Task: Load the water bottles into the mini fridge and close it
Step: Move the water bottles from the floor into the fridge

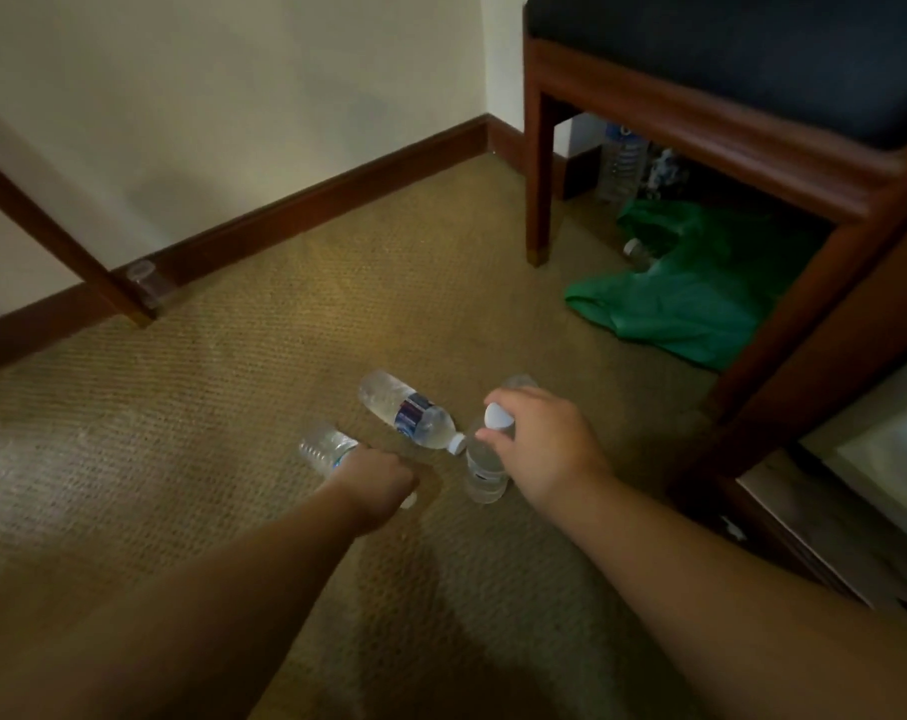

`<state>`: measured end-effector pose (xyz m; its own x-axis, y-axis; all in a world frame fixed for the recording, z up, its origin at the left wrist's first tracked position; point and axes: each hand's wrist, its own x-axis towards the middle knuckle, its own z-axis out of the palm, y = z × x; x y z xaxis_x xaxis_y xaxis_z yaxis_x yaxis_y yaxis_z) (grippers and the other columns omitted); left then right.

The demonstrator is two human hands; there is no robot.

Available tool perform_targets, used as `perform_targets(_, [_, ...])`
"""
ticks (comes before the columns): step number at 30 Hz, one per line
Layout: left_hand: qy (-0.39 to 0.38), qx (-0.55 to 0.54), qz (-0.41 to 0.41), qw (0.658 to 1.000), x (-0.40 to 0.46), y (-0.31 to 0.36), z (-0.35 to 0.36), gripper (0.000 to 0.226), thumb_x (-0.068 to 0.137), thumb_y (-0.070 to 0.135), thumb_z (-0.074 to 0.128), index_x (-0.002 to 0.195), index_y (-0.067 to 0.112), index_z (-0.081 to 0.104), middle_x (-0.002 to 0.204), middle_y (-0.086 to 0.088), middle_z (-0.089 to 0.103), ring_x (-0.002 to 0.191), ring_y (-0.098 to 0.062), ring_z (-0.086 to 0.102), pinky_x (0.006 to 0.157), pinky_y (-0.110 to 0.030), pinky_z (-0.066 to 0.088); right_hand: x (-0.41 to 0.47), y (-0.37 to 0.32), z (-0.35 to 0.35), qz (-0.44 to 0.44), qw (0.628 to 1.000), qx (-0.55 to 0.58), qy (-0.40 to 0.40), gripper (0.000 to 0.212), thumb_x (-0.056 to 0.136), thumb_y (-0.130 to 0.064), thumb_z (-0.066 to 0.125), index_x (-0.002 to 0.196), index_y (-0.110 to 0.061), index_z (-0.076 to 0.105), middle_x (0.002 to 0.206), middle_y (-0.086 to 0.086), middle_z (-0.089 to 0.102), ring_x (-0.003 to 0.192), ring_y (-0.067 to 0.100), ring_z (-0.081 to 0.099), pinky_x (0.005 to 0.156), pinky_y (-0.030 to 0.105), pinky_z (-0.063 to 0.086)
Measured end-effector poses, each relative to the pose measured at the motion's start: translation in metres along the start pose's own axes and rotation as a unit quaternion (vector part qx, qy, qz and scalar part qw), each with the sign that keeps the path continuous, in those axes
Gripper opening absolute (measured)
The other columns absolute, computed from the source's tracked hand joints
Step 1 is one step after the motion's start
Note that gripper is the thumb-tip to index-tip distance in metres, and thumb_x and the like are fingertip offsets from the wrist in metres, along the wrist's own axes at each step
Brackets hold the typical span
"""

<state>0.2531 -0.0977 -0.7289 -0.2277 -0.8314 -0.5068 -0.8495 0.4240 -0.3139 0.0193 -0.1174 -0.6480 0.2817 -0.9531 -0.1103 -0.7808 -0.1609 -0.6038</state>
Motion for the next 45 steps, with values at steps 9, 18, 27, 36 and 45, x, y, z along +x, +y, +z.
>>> perform_targets(9, [0.051, -0.322, 0.089, 0.941, -0.046, -0.021, -0.151, 0.042, 0.078, 0.074, 0.062, 0.093, 0.036, 0.072, 0.091, 0.021, 0.073, 0.085, 0.003, 0.068, 0.078, -0.024, 0.057, -0.063, 0.015, -0.110, -0.020, 0.990, 0.031, 0.139, 0.036, 0.092, -0.052, 0.066, 0.127, -0.042, 0.063, 0.104, -0.022, 0.058, 0.095, -0.002, 0.056, 0.076, 0.018, 0.046])
perform_targets(18, [0.167, -0.430, 0.273, 0.844, -0.088, 0.065, -0.282, 0.037, 0.080, 0.074, 0.068, 0.105, 0.049, 0.073, 0.090, 0.032, 0.073, 0.078, 0.013, 0.068, 0.065, -0.008, 0.053, -0.173, 0.035, -0.230, -0.025, 0.912, 0.014, 0.410, 0.034, 0.088, -0.055, 0.071, 0.116, -0.036, 0.073, 0.089, -0.018, 0.063, 0.083, 0.007, 0.063, 0.067, 0.015, 0.048])
perform_targets(27, [0.346, -0.448, 0.322, 0.759, -0.099, 0.163, -0.349, 0.035, 0.087, 0.075, 0.057, 0.112, 0.054, 0.066, 0.093, 0.038, 0.069, 0.077, 0.015, 0.067, 0.063, -0.004, 0.049, -0.213, 0.093, -0.280, 0.100, 0.862, -0.087, 0.489, 0.042, 0.091, -0.060, 0.067, 0.122, -0.033, 0.071, 0.091, -0.020, 0.057, 0.080, 0.002, 0.052, 0.069, 0.025, 0.047])
perform_targets(36, [0.375, -0.418, 0.287, 0.776, -0.073, 0.222, -0.392, 0.043, 0.088, 0.067, 0.049, 0.106, 0.033, 0.069, 0.081, 0.011, 0.070, 0.074, -0.004, 0.066, 0.071, -0.024, 0.050, -0.179, 0.135, -0.313, 0.130, 0.877, -0.159, 0.434, 0.034, 0.098, -0.035, 0.068, 0.122, -0.011, 0.069, 0.109, 0.008, 0.067, 0.102, 0.029, 0.061, 0.082, 0.032, 0.041])
perform_targets(45, [0.353, -0.440, 0.249, 0.787, -0.045, 0.246, -0.408, 0.025, 0.097, 0.053, 0.062, 0.109, 0.031, 0.065, 0.080, 0.011, 0.068, 0.067, -0.002, 0.063, 0.054, -0.018, 0.050, -0.145, 0.177, -0.343, 0.174, 0.884, -0.257, 0.349, 0.038, 0.101, -0.033, 0.060, 0.133, -0.012, 0.062, 0.130, 0.015, 0.064, 0.119, 0.039, 0.058, 0.101, 0.041, 0.040])
